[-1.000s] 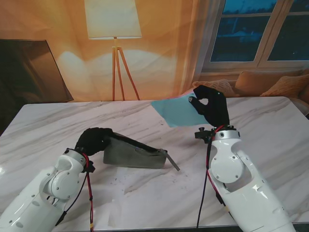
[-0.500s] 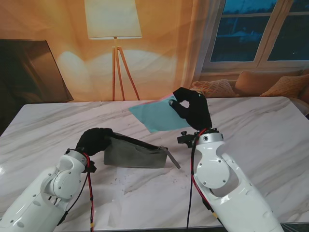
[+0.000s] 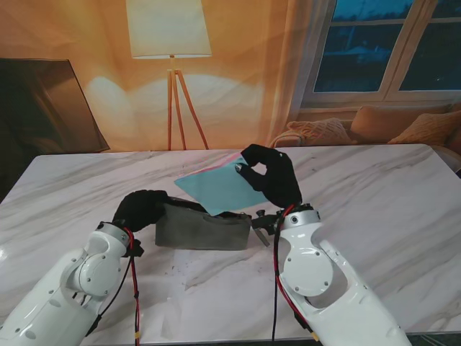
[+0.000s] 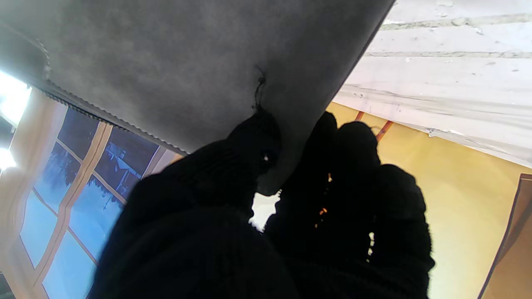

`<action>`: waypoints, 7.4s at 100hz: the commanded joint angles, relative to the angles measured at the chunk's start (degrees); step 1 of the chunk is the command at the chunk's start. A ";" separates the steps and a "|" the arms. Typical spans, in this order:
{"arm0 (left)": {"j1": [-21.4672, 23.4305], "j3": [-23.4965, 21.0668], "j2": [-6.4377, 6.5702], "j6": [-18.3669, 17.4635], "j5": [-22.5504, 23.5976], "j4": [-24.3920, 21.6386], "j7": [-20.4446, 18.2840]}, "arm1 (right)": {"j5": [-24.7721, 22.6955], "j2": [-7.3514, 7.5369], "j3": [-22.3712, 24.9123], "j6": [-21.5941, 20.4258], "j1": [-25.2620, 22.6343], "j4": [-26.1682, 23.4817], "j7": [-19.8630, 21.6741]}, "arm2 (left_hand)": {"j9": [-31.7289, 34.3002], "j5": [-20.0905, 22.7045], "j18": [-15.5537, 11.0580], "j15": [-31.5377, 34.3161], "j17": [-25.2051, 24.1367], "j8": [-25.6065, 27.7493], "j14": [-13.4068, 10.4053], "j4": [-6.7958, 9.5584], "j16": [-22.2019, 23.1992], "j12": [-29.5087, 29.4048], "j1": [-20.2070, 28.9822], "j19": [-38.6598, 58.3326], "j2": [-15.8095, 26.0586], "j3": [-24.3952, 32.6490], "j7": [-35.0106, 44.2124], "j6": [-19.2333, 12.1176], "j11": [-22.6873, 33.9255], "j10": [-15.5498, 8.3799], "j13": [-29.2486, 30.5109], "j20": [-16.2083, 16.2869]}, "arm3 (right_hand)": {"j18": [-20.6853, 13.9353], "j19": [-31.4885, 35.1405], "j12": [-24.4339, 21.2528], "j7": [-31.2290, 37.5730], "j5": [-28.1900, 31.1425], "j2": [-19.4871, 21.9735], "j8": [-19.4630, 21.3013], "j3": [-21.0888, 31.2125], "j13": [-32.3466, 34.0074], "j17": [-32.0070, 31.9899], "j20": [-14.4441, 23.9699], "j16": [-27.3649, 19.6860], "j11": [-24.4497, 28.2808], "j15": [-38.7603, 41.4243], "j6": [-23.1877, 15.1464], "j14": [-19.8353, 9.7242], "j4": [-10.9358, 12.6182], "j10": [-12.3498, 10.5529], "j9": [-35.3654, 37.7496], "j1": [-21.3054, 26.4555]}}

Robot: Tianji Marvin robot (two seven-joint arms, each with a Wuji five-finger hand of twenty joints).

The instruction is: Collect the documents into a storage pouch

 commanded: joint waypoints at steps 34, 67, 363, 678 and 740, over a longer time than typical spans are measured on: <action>0.49 -0.34 -0.17 -0.57 0.14 -0.53 -0.99 | 0.38 -0.69 -0.92 1.84 1.38 1.07 0.69 | 1.36 -0.93 -3.53 2.41 -1.38 2.20 4.55 -0.62 0.83 1.12 1.83 -0.57 2.48 -2.23 2.04 3.62 1.74 -1.02 0.49 -1.37 | -1.52 0.44 0.16 2.45 2.36 1.48 1.34 1.08 0.71 -0.19 -0.56 0.22 -0.03 -0.02 -2.97 -2.15 -0.80 0.28 0.33 1.19; 0.59 -0.34 -0.12 -0.45 0.22 -0.68 -1.21 | 0.49 -0.94 -0.73 2.80 2.01 1.63 -0.04 | 1.38 -0.90 -3.54 2.37 -1.33 2.24 4.50 -0.54 0.89 1.20 1.90 -0.58 2.47 -2.37 2.00 3.74 1.67 -1.05 0.50 -1.28 | -1.59 0.36 0.11 2.50 2.24 1.54 1.44 0.92 0.59 -0.22 -0.53 0.23 0.03 -0.03 -3.11 -2.17 -0.73 0.23 0.26 1.32; 2.09 -1.44 -0.86 -1.06 -2.05 -1.23 1.47 | 5.52 -1.16 -2.36 8.37 1.87 6.80 3.40 | 2.04 -0.04 -3.86 1.16 -1.37 3.33 3.99 -0.23 -0.28 0.09 1.40 -0.83 3.19 -2.77 1.94 -0.97 0.00 -2.96 0.23 -2.27 | 9.44 12.05 3.76 5.49 -4.66 -3.83 0.37 1.17 9.86 7.47 9.54 0.45 -1.29 4.81 -6.31 4.96 1.49 -2.44 -4.58 9.30; 2.81 -0.70 -1.83 -4.81 -8.59 -2.02 2.41 | 4.25 -1.78 -7.40 6.77 5.26 8.49 3.51 | 4.02 1.50 -4.03 1.25 0.84 5.09 3.29 -0.45 -0.74 -0.26 0.71 0.32 3.35 -0.65 2.19 -2.39 0.15 -3.35 2.67 -4.13 | 7.45 29.19 -1.15 0.25 13.99 -5.98 -0.83 2.70 23.81 26.20 4.30 -4.12 -3.65 12.48 -8.39 -0.18 1.98 -5.18 2.74 12.30; 4.28 -2.13 -1.30 -2.60 -6.81 -4.07 0.77 | 2.63 -1.53 -7.16 7.03 6.10 11.70 3.82 | 2.79 0.90 -4.02 1.11 -0.99 5.40 3.69 0.01 -0.52 0.14 1.27 -0.41 3.72 -1.71 2.28 -2.09 0.19 -3.10 0.94 -3.66 | 7.41 25.40 -0.54 0.06 12.95 -5.51 0.11 2.80 19.89 20.85 6.90 -1.48 -3.82 12.22 -7.76 -0.28 2.03 -5.60 2.09 12.67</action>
